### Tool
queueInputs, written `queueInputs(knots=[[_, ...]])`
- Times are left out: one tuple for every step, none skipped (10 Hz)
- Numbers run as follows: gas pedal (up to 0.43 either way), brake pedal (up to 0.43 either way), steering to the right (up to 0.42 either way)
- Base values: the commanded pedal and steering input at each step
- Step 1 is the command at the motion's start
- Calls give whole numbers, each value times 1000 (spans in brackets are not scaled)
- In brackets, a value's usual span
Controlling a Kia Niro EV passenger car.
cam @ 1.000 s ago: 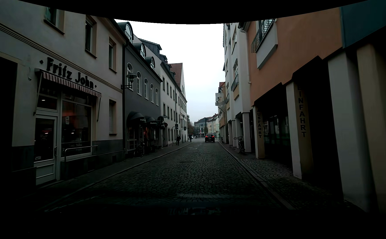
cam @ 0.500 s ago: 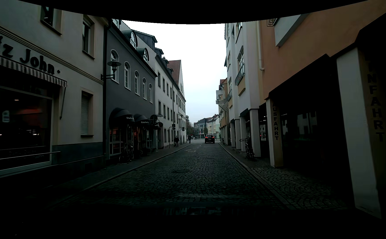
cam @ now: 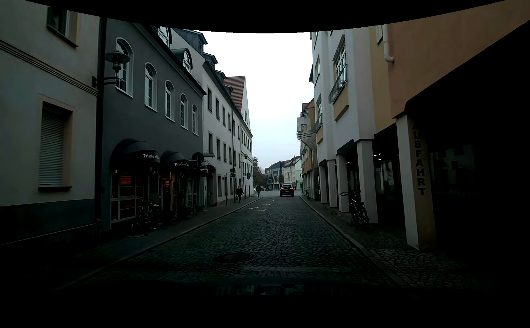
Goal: Follow the waypoints while adhering to traffic rules and regulations
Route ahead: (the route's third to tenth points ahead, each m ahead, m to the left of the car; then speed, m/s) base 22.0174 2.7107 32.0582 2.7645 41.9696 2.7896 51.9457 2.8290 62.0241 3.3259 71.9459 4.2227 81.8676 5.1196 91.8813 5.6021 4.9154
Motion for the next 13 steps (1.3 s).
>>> queueInputs(knots=[[118,0,6],[118,0,6],[110,0,7],[110,0,8],[110,0,11],[98,0,14],[98,0,14],[98,0,14],[98,0,13],[98,0,12],[98,0,18],[98,0,21],[98,0,14]])
